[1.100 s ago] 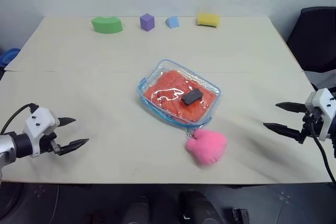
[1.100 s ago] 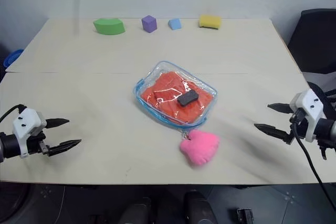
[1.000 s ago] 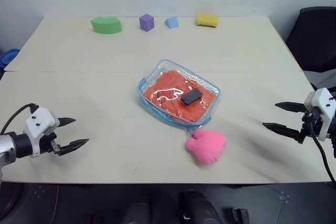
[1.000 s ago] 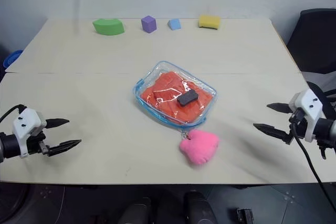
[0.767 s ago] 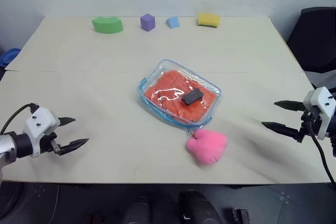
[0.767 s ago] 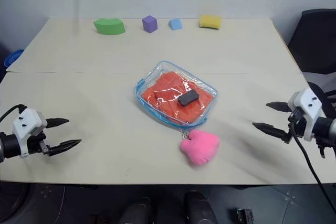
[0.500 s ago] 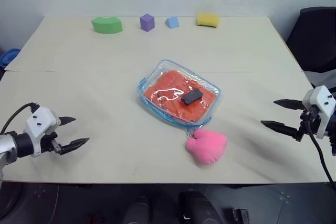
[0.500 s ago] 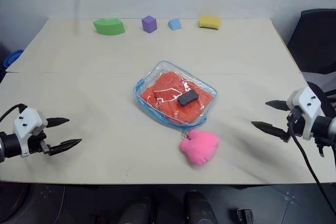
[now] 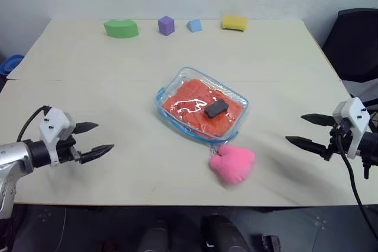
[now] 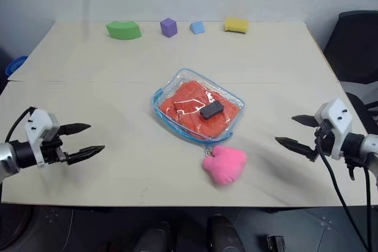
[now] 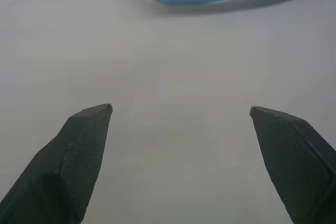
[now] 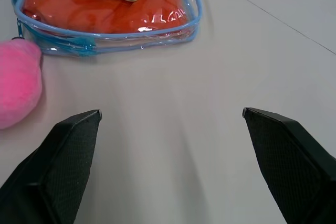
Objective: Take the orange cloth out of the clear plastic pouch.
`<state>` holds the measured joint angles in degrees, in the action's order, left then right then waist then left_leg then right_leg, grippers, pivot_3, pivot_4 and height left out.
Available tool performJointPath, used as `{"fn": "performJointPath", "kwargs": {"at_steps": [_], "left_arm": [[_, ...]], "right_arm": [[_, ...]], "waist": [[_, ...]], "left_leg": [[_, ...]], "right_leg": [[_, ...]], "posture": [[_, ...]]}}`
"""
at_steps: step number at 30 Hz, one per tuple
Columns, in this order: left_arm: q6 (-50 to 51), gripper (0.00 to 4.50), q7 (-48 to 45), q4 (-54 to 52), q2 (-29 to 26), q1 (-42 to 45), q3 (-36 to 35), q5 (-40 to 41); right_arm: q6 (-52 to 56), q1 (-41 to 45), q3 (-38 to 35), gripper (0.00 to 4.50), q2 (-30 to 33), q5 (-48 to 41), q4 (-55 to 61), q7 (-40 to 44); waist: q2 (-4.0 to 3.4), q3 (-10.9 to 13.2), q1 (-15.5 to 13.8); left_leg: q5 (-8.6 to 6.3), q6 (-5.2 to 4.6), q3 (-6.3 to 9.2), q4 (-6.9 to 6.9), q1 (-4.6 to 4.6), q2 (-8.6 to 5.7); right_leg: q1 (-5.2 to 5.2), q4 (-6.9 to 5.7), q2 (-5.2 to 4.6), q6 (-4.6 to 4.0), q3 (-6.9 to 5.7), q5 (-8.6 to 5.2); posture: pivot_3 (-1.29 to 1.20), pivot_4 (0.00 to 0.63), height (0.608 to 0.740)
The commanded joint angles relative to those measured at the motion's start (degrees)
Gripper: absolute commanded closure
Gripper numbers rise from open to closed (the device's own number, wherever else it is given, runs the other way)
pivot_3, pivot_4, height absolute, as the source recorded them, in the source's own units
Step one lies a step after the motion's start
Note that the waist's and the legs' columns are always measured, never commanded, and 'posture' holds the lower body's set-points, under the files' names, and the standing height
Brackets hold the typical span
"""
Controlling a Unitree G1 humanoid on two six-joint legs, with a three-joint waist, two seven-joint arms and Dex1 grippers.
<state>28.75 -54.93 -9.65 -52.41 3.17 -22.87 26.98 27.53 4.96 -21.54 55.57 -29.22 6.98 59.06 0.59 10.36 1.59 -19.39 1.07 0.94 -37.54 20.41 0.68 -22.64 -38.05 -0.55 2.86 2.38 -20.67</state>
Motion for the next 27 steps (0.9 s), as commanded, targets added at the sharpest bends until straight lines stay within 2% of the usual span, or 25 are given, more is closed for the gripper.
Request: {"fn": "performJointPath", "kwargs": {"at_steps": [1, 5, 9, 14, 22, 27], "left_arm": [[4.7, 0.03, 1.3, -4.7, 1.5, 5.2, 2.4, 4.9], [10.5, 0.03, 5.0, -7.7, 7.6, 16.3, 11.1, 7.1], [10.9, 0.03, 7.4, -4.9, 14.8, 26.6, 22.3, 2.6], [3.9, 0.03, 12.4, 10.8, 26.0, 38.4, 34.2, -9.2], [-6.7, 0.03, 15.5, 34.3, 38.2, 48.9, 39.1, -18.9], [-13.5, 0.03, 16.9, 48.0, 43.6, 54.5, 40.2, -23.9]], "right_arm": [[2.3, -0.5, -3.3, 0.0, -0.8, -3.3, 5.0, -1.5], [6.7, 0.1, -4.0, 0.0, -3.8, -7.7, 12.5, -6.7], [12.4, -1.4, -4.4, 0.0, -7.5, -14.2, 23.8, -13.1], [15.2, -4.9, -5.1, 0.0, -9.8, -18.2, 33.3, -19.2], [16.2, -7.4, -6.3, 0.0, -11.3, -21.7, 39.4, -26.2], [15.7, -8.7, -7.7, 0.0, -10.8, -22.8, 40.3, -28.2]], "waist": [[0.0, 0.0, 0.0], [0.0, 0.0, -0.4], [0.02, 0.0, -0.5], [0.03, 0.0, -1.3], [0.12, 0.0, -1.7], [0.19, 0.1, -1.7]], "left_leg": [[0.0, 0.0, 0.0, -0.02, 0.0, 0.0], [0.0, 0.01, 0.11, -0.34, 0.08, -0.01], [0.01, 0.06, 0.11, -0.56, 0.14, -0.03], [0.09, 0.21, 0.07, -0.62, 0.14, -0.06], [0.11, 0.23, 0.02, -0.66, 0.22, -0.07], [0.11, 0.21, 0.02, -0.67, 0.25, -0.11]], "right_leg": [[0.0, -0.02, 0.0, 0.0, 0.0, 0.0], [0.09, -0.15, 0.0, 0.04, -0.15, 0.02], [0.07, -0.33, 0.03, 0.07, -0.14, 0.04], [0.07, -0.34, 0.11, 0.09, -0.08, 0.05], [-0.01, -0.33, 0.13, 0.11, 0.0, 0.06], [0.0, -0.27, 0.12, 0.18, 0.01, 0.09]], "posture": [[0.0, 0.15, 0.74], [0.0, 0.15, 0.74], [0.0, 0.15, 0.74], [0.0, 0.15, 0.74], [0.0, 0.15, 0.74], [0.0, 0.15, 0.74]]}}
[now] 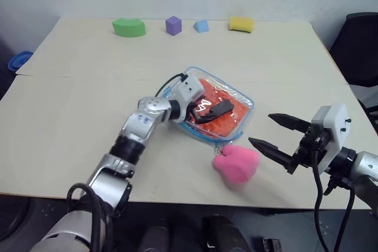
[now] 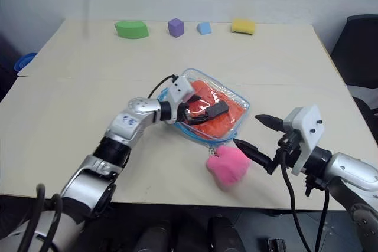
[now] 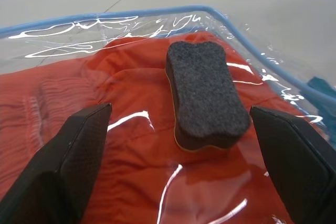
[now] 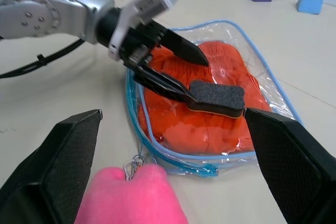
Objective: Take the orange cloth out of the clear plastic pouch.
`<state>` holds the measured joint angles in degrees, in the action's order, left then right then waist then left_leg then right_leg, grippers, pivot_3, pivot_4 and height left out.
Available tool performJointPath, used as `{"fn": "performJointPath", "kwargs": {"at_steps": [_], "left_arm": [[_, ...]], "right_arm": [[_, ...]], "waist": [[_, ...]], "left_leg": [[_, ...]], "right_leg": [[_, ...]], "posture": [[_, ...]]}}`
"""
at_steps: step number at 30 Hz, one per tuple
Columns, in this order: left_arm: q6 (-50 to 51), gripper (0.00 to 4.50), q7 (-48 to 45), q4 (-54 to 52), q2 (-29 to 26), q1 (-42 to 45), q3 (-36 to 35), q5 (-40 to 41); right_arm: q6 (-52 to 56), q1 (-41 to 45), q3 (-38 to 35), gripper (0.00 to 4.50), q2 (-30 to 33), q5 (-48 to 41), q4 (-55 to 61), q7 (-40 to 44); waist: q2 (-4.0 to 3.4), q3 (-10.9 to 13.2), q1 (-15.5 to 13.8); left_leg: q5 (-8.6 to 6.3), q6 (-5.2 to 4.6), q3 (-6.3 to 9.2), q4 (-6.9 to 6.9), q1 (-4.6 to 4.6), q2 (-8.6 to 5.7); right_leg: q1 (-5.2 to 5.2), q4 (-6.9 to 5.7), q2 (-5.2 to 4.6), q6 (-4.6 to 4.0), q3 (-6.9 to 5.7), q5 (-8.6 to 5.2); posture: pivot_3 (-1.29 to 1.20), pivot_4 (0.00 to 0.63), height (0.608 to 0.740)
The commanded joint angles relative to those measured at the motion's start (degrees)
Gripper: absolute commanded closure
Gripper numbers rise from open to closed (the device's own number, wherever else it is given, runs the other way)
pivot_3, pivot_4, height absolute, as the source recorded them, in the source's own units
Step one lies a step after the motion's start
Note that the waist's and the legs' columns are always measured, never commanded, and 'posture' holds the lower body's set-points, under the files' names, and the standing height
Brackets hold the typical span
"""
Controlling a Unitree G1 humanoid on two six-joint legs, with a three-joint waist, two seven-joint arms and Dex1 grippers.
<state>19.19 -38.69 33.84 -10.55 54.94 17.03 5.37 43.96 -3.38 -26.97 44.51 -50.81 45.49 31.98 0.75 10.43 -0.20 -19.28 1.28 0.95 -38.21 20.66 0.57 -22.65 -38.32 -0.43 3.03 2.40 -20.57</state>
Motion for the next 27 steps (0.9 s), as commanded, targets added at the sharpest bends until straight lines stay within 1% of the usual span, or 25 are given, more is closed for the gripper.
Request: {"fn": "performJointPath", "kwargs": {"at_steps": [1, 4, 6, 7, 8, 10, 11, 12, 15, 16, 19, 22, 24, 27], "left_arm": [[-4.9, 0.03, 0.7, 6.9, 2.8, 3.7, 0.6, -3.1], [-7.7, 0.03, 2.0, 12.8, 5.2, 5.8, 0.9, -5.7], [-9.2, 0.03, 5.0, 16.3, 6.4, 7.1, 0.5, -7.5], [-9.7, 0.4, 5.9, 17.6, 6.9, 7.5, 0.1, -7.9], [-10.0, 0.57, 6.4, 18.4, 7.3, 7.8, -0.3, -8.1], [-10.7, 1.19, 6.3, 18.8, 7.8, 7.9, -0.7, -8.4], [-10.8, 1.49, 6.0, 18.4, 7.9, 7.6, -0.8, -8.5], [-10.7, 1.69, 5.8, 17.8, 7.8, 7.2, -0.9, -8.7], [-9.5, 2.64, 5.1, 14.2, 6.5, 5.6, -1.6, -8.5], [-8.5, 2.85, 5.0, 12.1, 5.6, 4.9, -2.2, -8.3], [-3.4, 2.85, 5.4, 2.9, 1.4, 1.9, -6.7, -5.7], [4.1, 2.85, 7.5, -7.1, -4.5, -1.7, -13.4, -3.2], [7.4, 2.85, 9.3, -12.3, -10.6, -4.9, -18.4, -2.8], [10.1, 2.85, 12.3, -14.9, -19.7, -9.7, -25.7, -2.8]], "right_arm": [[-0.8, -0.5, -2.3, 0.0, 0.3, -1.2, 1.9, -1.4], [-1.3, -0.6, -2.1, 0.0, 0.5, -0.9, 1.9, -1.9], [-1.5, -0.5, -1.9, 0.0, 0.6, -0.6, 1.8, -2.1], [-1.5, -0.4, -1.8, 0.0, 0.7, -0.6, 1.8, -2.1], [-1.6, -0.2, -1.7, 0.0, 0.8, -0.6, 1.7, -2.1], [-1.6, 0.2, -1.6, 0.0, 1.0, -0.6, 1.4, -2.0], [-1.7, 0.4, -1.5, 0.0, 1.2, -0.4, 1.2, -1.8], [-1.8, 0.7, -1.2, 0.0, 1.4, -0.2, 0.8, -1.6], [-2.0, 2.0, -0.1, 0.0, 1.9, 0.3, -0.2, -0.7], [-2.1, 2.8, 0.6, 0.0, 2.1, 0.3, -0.6, -0.2], [-1.8, 5.9, 3.2, 0.0, 3.0, -0.5, -2.0, 1.6], [-1.6, 9.3, 6.7, 0.0, 4.1, -1.1, -3.6, 4.6], [-1.7, 11.9, 9.7, 0.0, 4.7, -0.9, -4.9, 7.0], [-2.2, 15.7, 13.9, 0.0, 4.4, -0.1, -7.2, 9.8]], "waist": [[0.04, 0.0, 0.1], [0.06, 0.0, 0.1], [0.07, 0.0, 0.1], [0.08, 0.0, 0.1], [0.08, 0.0, 0.1], [0.08, 0.0, 0.1], [0.08, 0.0, 0.2], [0.09, 0.0, 0.1], [0.09, 0.0, 0.1], [0.09, 0.0, 0.3], [0.11, 0.1, 0.6], [0.17, 0.1, 1.0], [0.17, 0.1, 1.2], [0.19, 0.1, 1.8]], "left_leg": [[0.0, -0.01, -0.01, 0.0, 0.01, 0.0], [0.01, -0.01, -0.01, 0.01, 0.0, 0.0], [0.01, -0.01, -0.01, 0.0, 0.0, 0.0], [0.0, -0.02, -0.01, 0.0, 0.0, -0.01], [0.0, -0.03, -0.01, 0.0, 0.0, -0.01], [0.0, -0.03, -0.02, 0.01, -0.01, -0.01], [0.01, -0.02, -0.02, 0.01, -0.01, -0.01], [0.01, -0.01, -0.02, 0.01, -0.02, -0.01], [0.05, 0.05, -0.02, 0.01, -0.02, -0.01], [0.06, 0.07, -0.02, 0.01, -0.02, -0.01], [0.09, 0.12, -0.06, 0.02, -0.05, 0.03], [0.14, 0.2, -0.07, 0.03, -0.06, 0.08], [0.14, 0.22, -0.05, 0.04, -0.06, 0.1], [0.15, 0.22, -0.03, 0.05, -0.07, 0.12]], "right_leg": [[0.0, 0.02, 0.0, 0.01, 0.01, 0.01], [0.0, 0.01, 0.0, 0.01, 0.01, 0.01], [0.0, 0.01, 0.0, 0.02, 0.01, 0.01], [0.0, 0.01, 0.0, 0.03, 0.01, 0.02], [0.0, 0.01, 0.0, 0.04, 0.02, 0.02], [0.0, 0.0, 0.01, 0.04, 0.03, 0.02], [0.0, -0.01, 0.01, 0.04, 0.02, 0.02], [0.0, -0.01, 0.01, 0.04, 0.03, 0.02], [0.0, -0.02, 0.0, 0.04, 0.03, 0.02], [0.0, -0.02, 0.0, 0.04, 0.03, 0.02], [-0.03, -0.1, 0.04, 0.04, 0.08, 0.02], [-0.12, -0.26, 0.07, 0.04, 0.12, 0.02], [-0.14, -0.29, 0.08, 0.04, 0.1, 0.02], [-0.15, -0.27, 0.06, 0.03, 0.09, 0.02]], "posture": [[0.0, 0.15, 0.74], [0.0, 0.15, 0.74], [0.0, 0.15, 0.74], [0.0, 0.15, 0.74], [0.0, 0.15, 0.74], [0.0, 0.15, 0.74], [0.0, 0.15, 0.74], [0.0, 0.15, 0.74], [0.0, 0.15, 0.74], [0.0, 0.15, 0.74], [0.0, 0.15, 0.74], [0.0, 0.15, 0.74], [0.0, 0.15, 0.74], [0.0, 0.15, 0.74]]}}
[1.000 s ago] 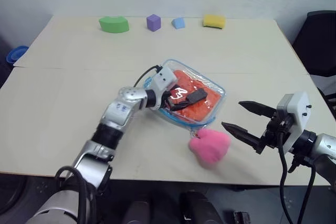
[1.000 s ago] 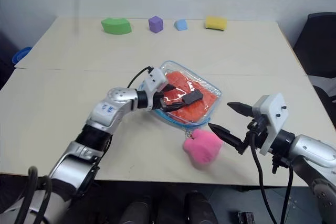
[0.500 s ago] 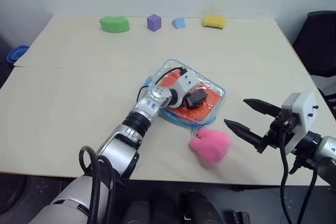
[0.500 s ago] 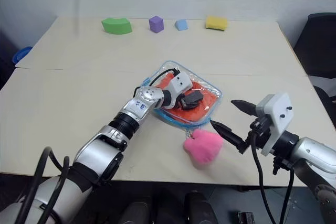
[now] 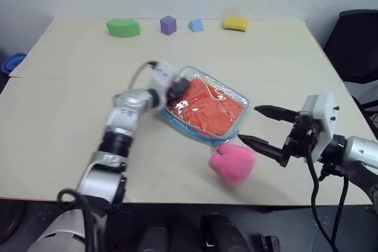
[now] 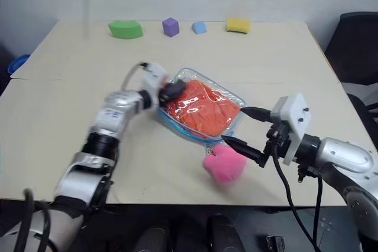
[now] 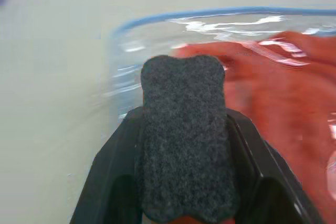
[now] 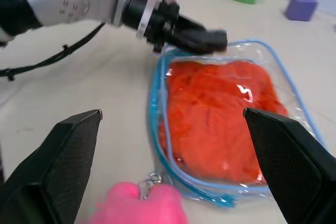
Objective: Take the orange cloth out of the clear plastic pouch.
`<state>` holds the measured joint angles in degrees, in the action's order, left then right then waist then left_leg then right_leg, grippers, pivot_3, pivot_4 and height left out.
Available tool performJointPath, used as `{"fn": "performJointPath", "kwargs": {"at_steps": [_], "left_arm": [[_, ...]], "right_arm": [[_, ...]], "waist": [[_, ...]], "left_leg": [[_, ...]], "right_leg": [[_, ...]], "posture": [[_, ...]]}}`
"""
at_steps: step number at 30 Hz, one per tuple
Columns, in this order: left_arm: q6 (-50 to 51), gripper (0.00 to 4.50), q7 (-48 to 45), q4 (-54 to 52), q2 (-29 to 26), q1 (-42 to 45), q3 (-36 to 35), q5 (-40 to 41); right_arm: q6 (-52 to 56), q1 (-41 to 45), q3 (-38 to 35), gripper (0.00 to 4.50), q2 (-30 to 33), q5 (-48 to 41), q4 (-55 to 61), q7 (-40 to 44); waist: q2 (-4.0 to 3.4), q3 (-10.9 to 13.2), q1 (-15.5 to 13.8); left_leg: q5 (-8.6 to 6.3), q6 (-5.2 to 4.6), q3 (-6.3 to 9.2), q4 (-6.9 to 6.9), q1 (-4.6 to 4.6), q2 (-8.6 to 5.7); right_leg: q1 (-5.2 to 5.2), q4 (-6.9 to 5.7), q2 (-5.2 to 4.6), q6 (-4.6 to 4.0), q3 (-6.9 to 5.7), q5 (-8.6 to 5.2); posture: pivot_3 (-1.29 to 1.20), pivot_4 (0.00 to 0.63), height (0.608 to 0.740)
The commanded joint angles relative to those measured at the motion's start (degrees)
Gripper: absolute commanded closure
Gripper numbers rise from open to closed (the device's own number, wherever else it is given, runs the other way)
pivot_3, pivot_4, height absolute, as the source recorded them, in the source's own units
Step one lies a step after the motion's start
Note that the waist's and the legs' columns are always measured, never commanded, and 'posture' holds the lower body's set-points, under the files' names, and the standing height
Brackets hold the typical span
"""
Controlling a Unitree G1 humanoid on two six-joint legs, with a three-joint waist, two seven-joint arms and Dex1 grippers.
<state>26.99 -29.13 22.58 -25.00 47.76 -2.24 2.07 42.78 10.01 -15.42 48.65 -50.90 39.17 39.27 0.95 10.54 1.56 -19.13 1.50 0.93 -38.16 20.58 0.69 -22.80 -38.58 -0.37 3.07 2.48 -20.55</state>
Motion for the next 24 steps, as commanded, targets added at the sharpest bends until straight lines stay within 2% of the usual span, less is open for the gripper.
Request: {"fn": "performJointPath", "kwargs": {"at_steps": [1, 5, 10, 14, 19, 21, 24], "left_arm": [[2.8, 2.85, 3.9, -3.4, -7.8, -4.1, -8.9, 0.7], [2.2, 2.85, 7.1, -0.5, -15.7, -12.0, -16.2, 0.5], [2.9, 2.85, 9.4, -2.3, -16.6, -21.9, -21.4, 2.2], [4.2, 1.65, 11.5, -6.6, -14.7, -27.5, -23.9, 3.9], [9.2, 0.15, 11.5, -13.3, -15.0, -30.5, -26.5, 6.9], [11.7, 0.05, 8.9, -15.3, -16.6, -30.4, -27.4, 9.2], [13.8, 0.05, 1.8, -18.5, -22.1, -29.9, -27.9, 12.7]], "right_arm": [[-1.2, 3.3, 3.6, 0.0, 0.1, 0.4, -1.6, 3.3], [-2.2, 6.8, 8.1, 0.0, -1.1, 1.8, -4.2, 6.4], [-3.7, 10.6, 11.9, 0.0, -2.5, 4.6, -8.1, 9.6], [-4.2, 12.2, 13.2, 0.0, -2.8, 5.8, -10.2, 12.0], [-4.4, 12.5, 13.0, 0.0, -2.4, 7.3, -11.3, 13.7], [-4.3, 12.5, 12.6, 0.0, -2.4, 7.7, -11.5, 13.6], [-3.6, 11.4, 11.3, 0.0, -2.1, 7.5, -11.0, 13.1]], "waist": [[0.02, 0.0, 0.1], [0.05, 0.0, -0.1], [0.14, 0.0, -1.5], [0.31, -0.1, -2.2], [0.31, -0.1, -1.8], [0.32, -0.1, -1.6], [0.44, -0.1, -1.4]], "left_leg": [[0.0, 0.0, 0.0, -0.01, 0.0, 0.01], [-0.02, -0.04, 0.05, -0.01, 0.05, -0.01], [-0.13, -0.23, 0.11, -0.1, 0.19, -0.09], [-0.14, -0.25, 0.25, -0.4, 0.74, -0.06], [-0.22, -0.38, 0.17, -0.37, 0.73, -0.06], [-0.26, -0.45, 0.17, -0.38, 0.73, -0.06], [-0.24, -0.43, 0.18, -0.38, 0.74, -0.05]], "right_leg": [[0.0, 0.02, 0.0, 0.0, 0.0, 0.0], [-0.01, 0.11, -0.12, 0.0, -0.08, 0.0], [-0.01, 0.27, -0.29, 0.0, -0.21, 0.0], [-0.33, 0.23, -0.39, 0.0, -0.48, 0.0], [-0.39, 0.16, -0.4, 0.0, -0.44, 0.0], [-0.42, 0.07, -0.4, 0.0, -0.43, 0.0], [-0.47, 0.01, -0.37, -0.01, -0.44, 0.0]], "posture": [[0.0, 0.15, 0.74], [0.0, 0.15, 0.74], [0.0, 0.15, 0.74], [0.0, 0.15, 0.74], [0.0, 0.15, 0.74], [0.0, 0.15, 0.74], [0.0, 0.15, 0.74]]}}
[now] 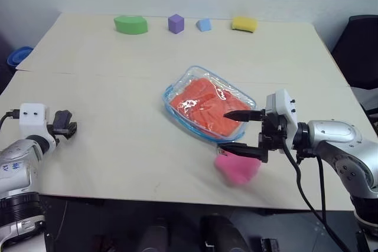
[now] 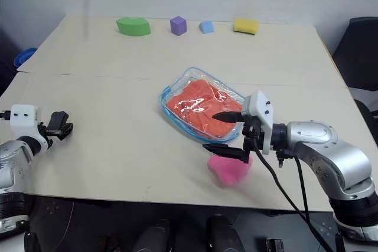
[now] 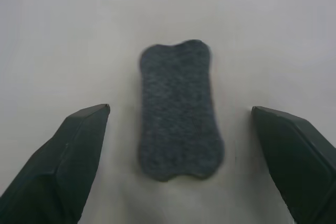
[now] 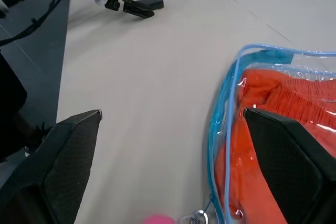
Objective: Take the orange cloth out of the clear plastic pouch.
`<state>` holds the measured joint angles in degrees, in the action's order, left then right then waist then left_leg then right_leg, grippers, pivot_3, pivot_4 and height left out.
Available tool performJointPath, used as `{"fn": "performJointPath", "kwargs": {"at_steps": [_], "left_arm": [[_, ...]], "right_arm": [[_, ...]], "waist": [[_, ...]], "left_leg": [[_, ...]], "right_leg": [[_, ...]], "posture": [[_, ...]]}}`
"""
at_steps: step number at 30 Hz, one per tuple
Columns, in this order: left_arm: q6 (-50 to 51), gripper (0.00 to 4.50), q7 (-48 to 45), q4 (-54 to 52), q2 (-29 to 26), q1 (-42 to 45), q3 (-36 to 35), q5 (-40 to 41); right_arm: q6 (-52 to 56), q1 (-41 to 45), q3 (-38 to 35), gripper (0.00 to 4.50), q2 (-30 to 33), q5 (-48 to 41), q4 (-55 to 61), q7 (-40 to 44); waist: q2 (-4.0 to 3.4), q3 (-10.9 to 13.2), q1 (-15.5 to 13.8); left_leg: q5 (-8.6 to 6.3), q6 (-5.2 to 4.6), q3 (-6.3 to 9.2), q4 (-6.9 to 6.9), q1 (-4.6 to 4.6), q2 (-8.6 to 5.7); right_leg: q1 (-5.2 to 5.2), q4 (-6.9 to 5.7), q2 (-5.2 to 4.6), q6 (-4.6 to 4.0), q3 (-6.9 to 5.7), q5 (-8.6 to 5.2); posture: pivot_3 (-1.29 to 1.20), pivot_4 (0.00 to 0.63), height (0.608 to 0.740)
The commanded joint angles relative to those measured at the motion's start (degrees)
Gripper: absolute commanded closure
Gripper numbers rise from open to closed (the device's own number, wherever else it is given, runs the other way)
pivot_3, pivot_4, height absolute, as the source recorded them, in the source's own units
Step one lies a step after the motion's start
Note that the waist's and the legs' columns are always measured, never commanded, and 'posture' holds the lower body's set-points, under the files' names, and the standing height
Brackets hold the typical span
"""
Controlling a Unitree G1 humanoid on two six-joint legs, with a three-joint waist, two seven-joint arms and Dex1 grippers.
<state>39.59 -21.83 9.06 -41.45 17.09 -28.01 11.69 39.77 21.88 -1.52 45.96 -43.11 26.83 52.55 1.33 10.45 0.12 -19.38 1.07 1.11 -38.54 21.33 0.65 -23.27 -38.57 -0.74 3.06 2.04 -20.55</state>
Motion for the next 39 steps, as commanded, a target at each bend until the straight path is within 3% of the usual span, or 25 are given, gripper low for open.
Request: {"fn": "performJointPath", "kwargs": {"at_steps": [1, 5, 10, 13, 17, 21, 25, 31, 39], "left_arm": [[1.3, 0.05, -8.1, -5.8, -7.7, 1.1, -1.8, 4.1], [0.5, 0.05, -20.6, -10.5, -15.2, 2.7, 2.3, 8.9], [-5.3, 0.05, -31.7, -13.0, -20.3, 7.1, 11.3, 9.3], [-23.1, 0.05, -39.9, -10.0, -20.4, 14.2, 24.8, -0.3], [-50.0, 0.05, -42.9, 7.2, -12.9, 27.5, 39.3, -14.1], [-64.2, 0.05, -41.6, 21.1, -4.6, 35.4, 44.1, -18.8], [-73.6, 0.05, -39.6, 32.5, -0.6, 40.3, 46.8, -23.0], [-79.2, 0.05, -33.4, 45.8, 3.5, 47.2, 47.3, -27.3], [-80.9, 2.51, -30.9, 51.5, 5.2, 48.6, 47.1, -29.1]], "right_arm": [[-0.3, -1.2, -3.2, 0.0, 0.8, -0.5, 1.7, -0.4], [0.3, -4.4, -5.4, 0.0, 1.1, -1.0, 4.3, -1.8], [0.6, -6.0, -6.7, 0.0, 0.8, -1.2, 5.6, -3.8], [0.6, -7.0, -7.3, 0.0, 0.6, -1.3, 6.2, -4.7], [0.3, -8.1, -8.0, 0.0, 0.2, -1.2, 7.1, -5.8], [0.1, -8.8, -8.2, 0.0, -0.2, -1.0, 8.0, -7.3], [0.5, -11.2, -9.1, 0.0, -0.4, -1.8, 10.9, -9.2], [0.7, -14.5, -11.0, 0.0, 0.2, -2.5, 13.5, -11.5], [0.6, -15.4, -11.4, 0.0, 0.4, -3.0, 14.4, -12.0]], "waist": [[0.11, 0.0, 0.1], [0.1, 0.0, 0.1], [0.04, 0.1, 0.1], [0.04, 0.1, 0.0], [0.03, 0.1, -0.1], [0.04, 0.1, 0.2], [0.05, 0.1, 0.5], [0.07, 0.1, 0.0], [0.07, 0.1, 0.0]], "left_leg": [[0.0, 0.01, 0.0, 0.02, 0.02, 0.01], [0.08, 0.15, -0.02, 0.19, 0.08, 0.01], [0.1, 0.17, -0.05, 0.27, 0.06, 0.0], [0.11, 0.14, -0.05, 0.26, 0.06, 0.0], [0.18, 0.11, -0.12, 0.24, 0.04, -0.08], [0.18, 0.03, -0.22, 0.13, 0.13, -0.08], [0.19, 0.06, -0.3, 0.02, 0.3, -0.01], [0.05, -0.18, -0.29, -0.4, 0.34, -0.03], [0.05, -0.18, -0.24, -0.51, 0.35, -0.04]], "right_leg": [[-0.04, -0.01, 0.01, 0.0, 0.0, 0.0], [-0.12, 0.09, -0.01, -0.01, 0.03, 0.0], [-0.13, 0.13, 0.0, -0.01, 0.06, 0.0], [-0.14, 0.08, 0.03, -0.02, 0.05, -0.01], [-0.14, 0.02, 0.04, -0.02, 0.1, 0.0], [-0.24, -0.07, 0.1, -0.02, 0.18, 0.0], [-0.45, -0.33, 0.21, -0.01, 0.26, 0.0], [-0.41, -0.36, 0.17, 0.0, 0.25, 0.01], [-0.37, -0.42, 0.17, 0.03, 0.21, 0.02]], "posture": [[0.0, 0.15, 0.74], [0.0, 0.15, 0.74], [0.0, 0.15, 0.74], [0.0, 0.15, 0.74], [0.0, 0.15, 0.74], [0.0, 0.15, 0.74], [0.0, 0.15, 0.74], [0.0, 0.15, 0.74], [0.0, 0.15, 0.74]]}}
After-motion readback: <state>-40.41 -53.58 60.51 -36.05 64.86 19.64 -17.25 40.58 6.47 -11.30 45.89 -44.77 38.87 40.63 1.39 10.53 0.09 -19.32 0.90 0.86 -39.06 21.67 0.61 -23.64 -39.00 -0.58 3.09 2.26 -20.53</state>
